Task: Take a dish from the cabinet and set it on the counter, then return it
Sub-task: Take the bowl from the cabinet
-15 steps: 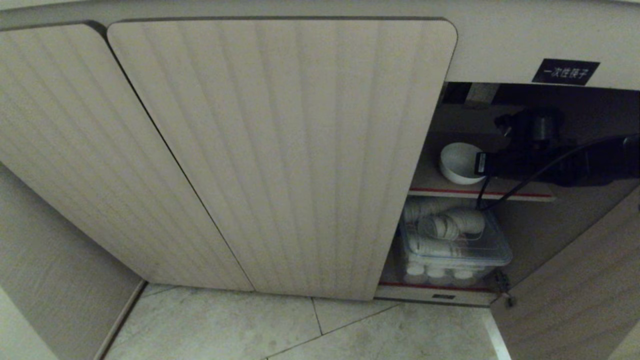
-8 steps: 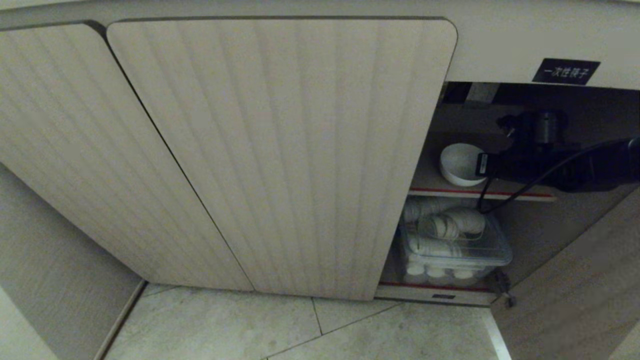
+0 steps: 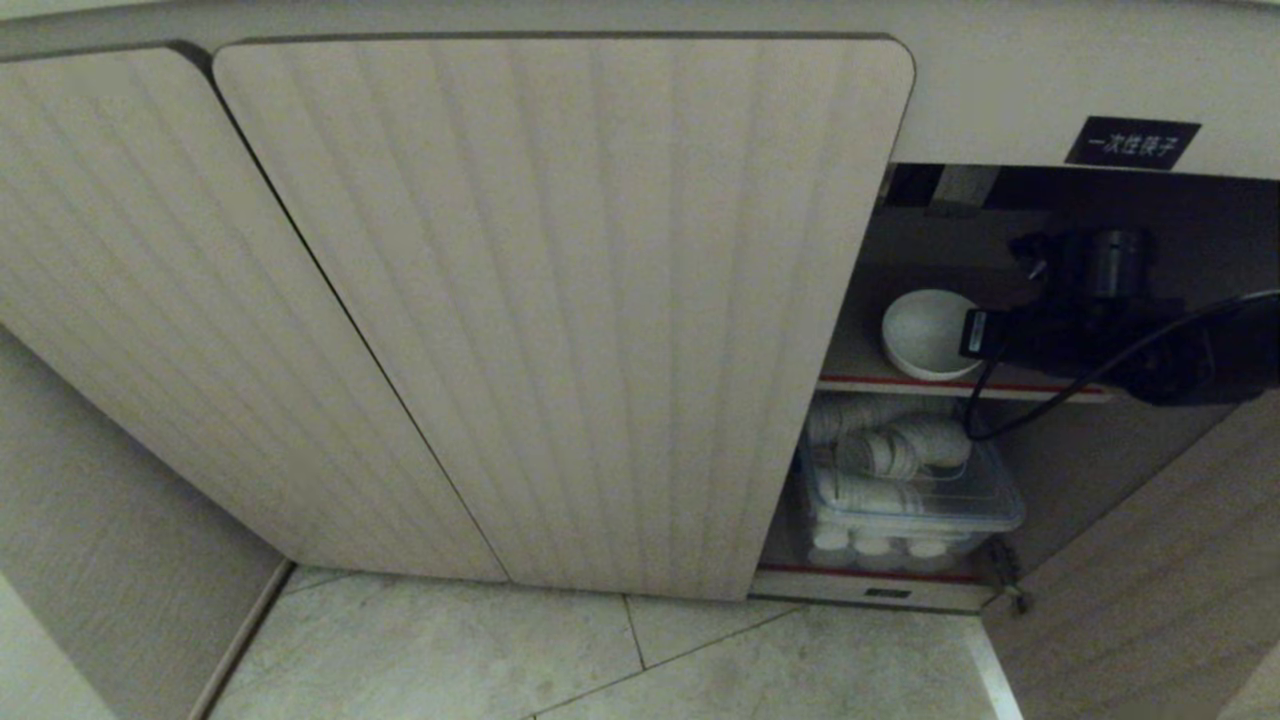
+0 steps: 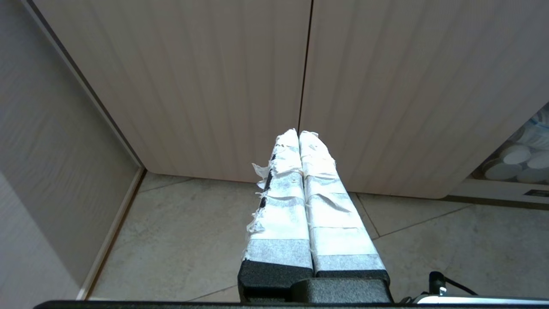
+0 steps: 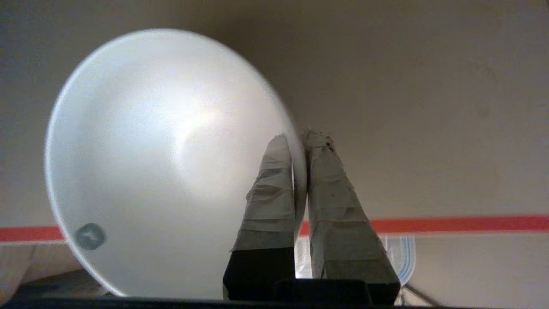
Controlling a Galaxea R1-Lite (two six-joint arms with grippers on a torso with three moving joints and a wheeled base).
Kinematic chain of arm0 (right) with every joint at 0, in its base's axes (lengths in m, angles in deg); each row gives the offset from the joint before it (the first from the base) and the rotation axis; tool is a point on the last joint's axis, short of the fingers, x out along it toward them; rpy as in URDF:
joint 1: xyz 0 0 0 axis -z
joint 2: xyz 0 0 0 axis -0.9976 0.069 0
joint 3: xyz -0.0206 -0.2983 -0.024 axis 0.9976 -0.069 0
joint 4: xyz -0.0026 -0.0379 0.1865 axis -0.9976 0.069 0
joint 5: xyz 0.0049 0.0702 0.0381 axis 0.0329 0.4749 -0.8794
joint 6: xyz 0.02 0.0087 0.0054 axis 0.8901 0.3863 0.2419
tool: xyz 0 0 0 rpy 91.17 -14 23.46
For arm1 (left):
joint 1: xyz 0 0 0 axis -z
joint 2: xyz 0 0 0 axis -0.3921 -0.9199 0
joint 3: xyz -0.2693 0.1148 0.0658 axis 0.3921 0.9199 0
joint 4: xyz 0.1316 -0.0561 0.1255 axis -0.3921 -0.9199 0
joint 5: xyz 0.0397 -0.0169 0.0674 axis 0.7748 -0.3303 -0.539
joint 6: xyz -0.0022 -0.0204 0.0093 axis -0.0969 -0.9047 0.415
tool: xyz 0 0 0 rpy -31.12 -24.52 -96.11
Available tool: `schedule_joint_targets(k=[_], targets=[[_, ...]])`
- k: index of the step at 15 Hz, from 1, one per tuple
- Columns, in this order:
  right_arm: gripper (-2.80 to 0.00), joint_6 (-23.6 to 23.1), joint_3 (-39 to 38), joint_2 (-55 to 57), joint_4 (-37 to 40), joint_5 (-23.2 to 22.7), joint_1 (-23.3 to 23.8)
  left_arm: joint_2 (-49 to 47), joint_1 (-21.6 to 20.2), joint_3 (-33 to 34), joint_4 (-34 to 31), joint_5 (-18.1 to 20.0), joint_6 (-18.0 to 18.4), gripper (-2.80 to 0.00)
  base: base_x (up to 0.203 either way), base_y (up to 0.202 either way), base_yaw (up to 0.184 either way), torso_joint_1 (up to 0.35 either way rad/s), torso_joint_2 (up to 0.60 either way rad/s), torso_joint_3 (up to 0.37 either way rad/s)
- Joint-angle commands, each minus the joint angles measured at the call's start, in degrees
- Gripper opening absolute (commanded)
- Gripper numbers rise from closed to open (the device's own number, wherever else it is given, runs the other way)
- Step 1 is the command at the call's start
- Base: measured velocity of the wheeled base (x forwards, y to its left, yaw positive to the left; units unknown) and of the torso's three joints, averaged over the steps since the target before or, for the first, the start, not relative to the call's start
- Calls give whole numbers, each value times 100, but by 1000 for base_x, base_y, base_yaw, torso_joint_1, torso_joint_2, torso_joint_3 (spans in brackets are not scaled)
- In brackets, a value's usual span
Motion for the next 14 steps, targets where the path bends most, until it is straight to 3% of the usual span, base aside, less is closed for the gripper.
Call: schedule_joint_targets(k=[1, 14], targets=[[-280, 40, -194, -189, -29, 1, 4, 2, -1, 3, 2, -6, -3, -280, 0, 0, 0, 0, 0, 0], [-280, 415, -965, -605, -168, -40, -5, 2, -1, 4, 2, -2, -3, -280, 0, 0, 0, 0, 0, 0]])
